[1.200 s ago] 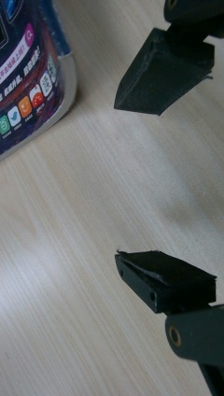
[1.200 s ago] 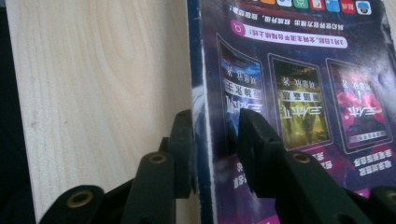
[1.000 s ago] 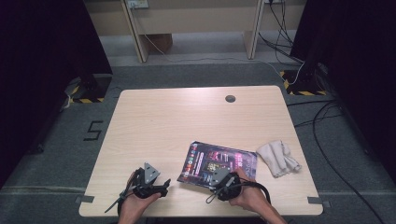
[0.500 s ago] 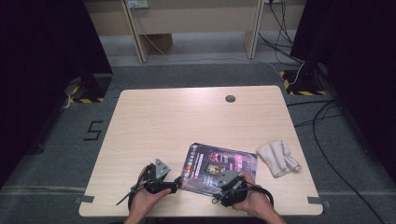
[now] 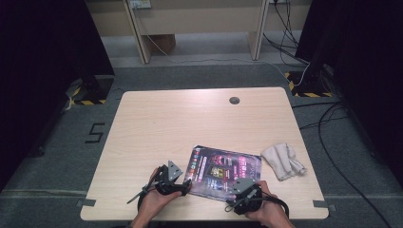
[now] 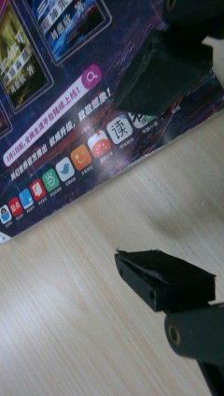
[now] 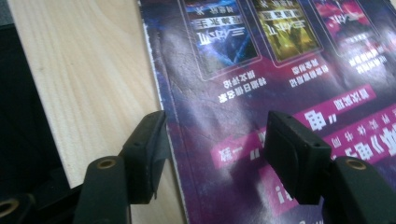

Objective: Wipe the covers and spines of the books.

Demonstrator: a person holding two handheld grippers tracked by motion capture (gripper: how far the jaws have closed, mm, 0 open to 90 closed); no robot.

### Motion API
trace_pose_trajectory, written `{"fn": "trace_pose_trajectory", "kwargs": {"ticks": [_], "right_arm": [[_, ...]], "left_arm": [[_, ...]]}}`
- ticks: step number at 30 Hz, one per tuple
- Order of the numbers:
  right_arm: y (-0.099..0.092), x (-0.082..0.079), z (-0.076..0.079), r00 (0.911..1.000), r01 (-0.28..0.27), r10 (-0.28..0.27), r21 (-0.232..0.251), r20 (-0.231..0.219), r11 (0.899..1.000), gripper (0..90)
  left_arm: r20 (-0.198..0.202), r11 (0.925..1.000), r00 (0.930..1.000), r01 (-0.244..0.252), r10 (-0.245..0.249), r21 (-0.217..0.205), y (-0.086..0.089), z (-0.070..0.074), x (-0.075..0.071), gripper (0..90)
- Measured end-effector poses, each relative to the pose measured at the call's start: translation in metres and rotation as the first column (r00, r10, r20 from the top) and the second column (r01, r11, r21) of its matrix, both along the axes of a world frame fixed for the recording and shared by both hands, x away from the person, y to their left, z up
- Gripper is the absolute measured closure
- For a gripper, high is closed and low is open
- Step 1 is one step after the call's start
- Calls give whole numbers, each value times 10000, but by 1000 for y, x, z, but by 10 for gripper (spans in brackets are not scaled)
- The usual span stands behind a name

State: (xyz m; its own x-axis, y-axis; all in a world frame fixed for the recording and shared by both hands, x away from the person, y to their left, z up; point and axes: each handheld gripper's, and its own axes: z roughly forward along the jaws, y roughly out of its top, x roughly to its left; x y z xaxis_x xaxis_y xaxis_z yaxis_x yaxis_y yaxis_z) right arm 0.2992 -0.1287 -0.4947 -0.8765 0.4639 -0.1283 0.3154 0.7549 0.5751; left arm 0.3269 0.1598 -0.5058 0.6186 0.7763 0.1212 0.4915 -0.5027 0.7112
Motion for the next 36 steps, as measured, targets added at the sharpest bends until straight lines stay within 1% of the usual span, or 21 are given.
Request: {"fn": "trace_pose_trajectory", "kwargs": {"ticks": [2,5,8,11,14,16,17,18,19,21,23,24,27,28,31,32,33,34,36], "right_arm": [[-3,2,0,10000,77,-77,10,-13,10000,389],[-9,7,-1,9984,561,-561,46,23,9984,375],[-15,14,-1,9935,1123,-1124,50,168,9937,377],[-19,20,-2,9884,1494,-1497,116,270,9887,376],[-20,27,-2,9849,1658,-1657,14,506,9862,371],[-20,31,-2,9829,1762,-1760,6,548,9843,368],[-21,33,-2,9818,1816,-1815,34,562,9834,367],[-22,37,-3,9786,1978,-1980,99,557,9802,366],[-23,39,-3,9771,2049,-2054,143,549,9787,367],[-26,44,-3,9738,2212,-2219,199,503,9750,371],[-27,49,-4,9717,2300,-2311,281,484,9728,372],[-27,51,-4,9685,2445,-2456,310,414,9692,372],[-28,60,-4,9618,2692,-2706,373,411,9624,374],[-28,62,-4,9584,2816,-2832,438,363,9585,380],[-29,70,-5,9526,3003,-3023,537,335,9523,379],[-30,72,-5,9490,3114,-3137,608,315,9483,382],[-31,74,-4,9468,3178,-3207,767,277,9450,382],[-33,75,-3,9432,3277,-3315,1015,228,9393,382],[-37,75,0,9353,3495,-3539,1467,43,9254,382]], "left_arm": [[-52,10000,9999,87,-86,36,-1,1,-3,265],[-127,9995,9996,247,-244,193,-5,2,-11,281],[-300,9987,9985,472,-466,202,-8,4,-19,287],[-387,9984,9978,541,-535,148,-12,4,-27,296],[-349,9978,9973,649,-643,168,-17,4,-34,321],[-319,9974,9971,692,-685,223,-21,4,-37,330],[-327,9975,9971,689,-685,126,-22,4,-39,330],[-370,9976,9969,693,-691,37,-23,3,-40,330],[-474,9969,9959,760,-770,-220,-25,2,-41,331],[-630,9949,9939,872,-903,-514,-27,1,-42,330],[-683,9936,9927,955,-996,-611,-31,1,-43,329],[-695,9930,9920,1013,-1055,-613,-33,1,-44,329],[-758,9903,9902,1106,-1170,-847,-41,0,-45,329],[-726,9895,9902,1128,-1195,-903,-44,-1,-46,327],[-658,9872,9895,1217,-1289,-1032,-54,-2,-48,321],[-615,9865,9893,1253,-1323,-1057,-57,-3,-49,319],[-622,9857,9889,1274,-1348,-1104,-59,-3,-49,316],[-600,9855,9891,1275,-1348,-1124,-62,-3,-50,314],[-529,9844,9890,1310,-1379,-1173,-64,-4,-50,311]]}}
